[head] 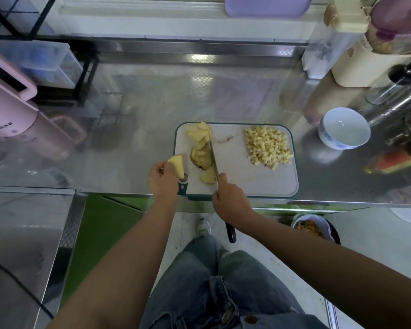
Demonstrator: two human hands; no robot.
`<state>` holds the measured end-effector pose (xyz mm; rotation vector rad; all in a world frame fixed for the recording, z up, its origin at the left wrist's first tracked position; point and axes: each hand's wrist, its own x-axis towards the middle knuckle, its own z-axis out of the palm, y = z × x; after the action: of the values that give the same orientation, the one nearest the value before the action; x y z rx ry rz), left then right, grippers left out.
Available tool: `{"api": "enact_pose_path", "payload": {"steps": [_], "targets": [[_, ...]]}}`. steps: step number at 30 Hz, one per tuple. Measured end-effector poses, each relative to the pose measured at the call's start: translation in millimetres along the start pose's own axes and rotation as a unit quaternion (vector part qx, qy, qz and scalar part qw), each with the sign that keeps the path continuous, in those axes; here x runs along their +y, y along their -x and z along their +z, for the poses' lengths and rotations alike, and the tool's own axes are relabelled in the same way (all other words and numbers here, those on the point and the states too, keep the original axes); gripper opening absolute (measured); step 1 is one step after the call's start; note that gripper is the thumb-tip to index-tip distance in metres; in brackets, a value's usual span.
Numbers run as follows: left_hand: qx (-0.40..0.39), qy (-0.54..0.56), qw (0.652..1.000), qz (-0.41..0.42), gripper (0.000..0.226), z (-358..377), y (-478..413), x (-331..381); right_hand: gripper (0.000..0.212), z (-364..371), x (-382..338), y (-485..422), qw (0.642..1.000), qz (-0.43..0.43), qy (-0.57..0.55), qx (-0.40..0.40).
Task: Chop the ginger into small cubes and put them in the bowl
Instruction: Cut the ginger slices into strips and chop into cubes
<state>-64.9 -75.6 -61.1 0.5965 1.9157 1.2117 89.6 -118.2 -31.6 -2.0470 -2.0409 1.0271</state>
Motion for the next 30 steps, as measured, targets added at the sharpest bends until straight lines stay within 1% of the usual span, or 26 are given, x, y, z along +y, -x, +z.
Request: {"api": "enact_pose_path", "payload": {"steps": [2, 4, 8, 11, 14, 19, 22, 25, 27, 30], "targets": [[-0.011, 0.015, 1.0, -0.012, 0.017, -1.9, -2.4, 0.4, 0.018, 3.1, -5.4, -0.8, 1.0, -0.005, -0.016, 0.0], [-0.02, 0.026, 0.999, -0.02, 0.014, -3.2, -3.6, 0.4, 0.01, 0.4, -3.1, -1.6, 0.999, -0.002, -0.036, 0.013], [-0.02, 0.056, 0.998, -0.037, 0.006, -3.9, -4.4, -1.2, 0.011, -8.6, 10.8, -1.7, 0.998, 0.015, -0.022, 0.055], [-0.02, 0.051, 0.998, -0.039, 0.005, -2.3, -2.1, 0.1, 0.016, -6.2, 7.4, -1.7, 0.999, 0.025, -0.003, 0.048], [-0.021, 0.047, 0.998, -0.043, 0.006, -2.2, -1.4, 2.7, 0.015, -0.7, -2.8, -0.3, 0.999, 0.028, -0.014, 0.031], [-0.026, 0.031, 0.998, -0.05, 0.008, -3.8, -0.2, 3.2, 0.014, 7.5, -14.4, 6.3, 1.0, 0.015, -0.017, 0.009], [-0.023, -0.008, 0.999, -0.044, 0.014, -2.7, 0.6, 4.9, 0.013, 0.8, -8.0, 4.8, 1.0, 0.007, -0.016, 0.025], [-0.011, -0.059, 0.998, -0.02, 0.019, 1.7, 2.7, 8.8, 0.016, -9.1, 7.7, 3.0, 0.999, 0.002, 0.015, 0.046], [-0.006, -0.084, 0.996, 0.005, 0.019, 5.8, 4.1, 12.2, 0.015, -11.1, 14.6, 3.1, 0.998, -0.006, 0.032, 0.044], [-0.028, -0.078, 0.996, 0.018, 0.011, 16.3, 3.3, 18.8, 0.011, -12.8, 17.3, 3.1, 0.999, -0.029, 0.022, 0.029]]}}
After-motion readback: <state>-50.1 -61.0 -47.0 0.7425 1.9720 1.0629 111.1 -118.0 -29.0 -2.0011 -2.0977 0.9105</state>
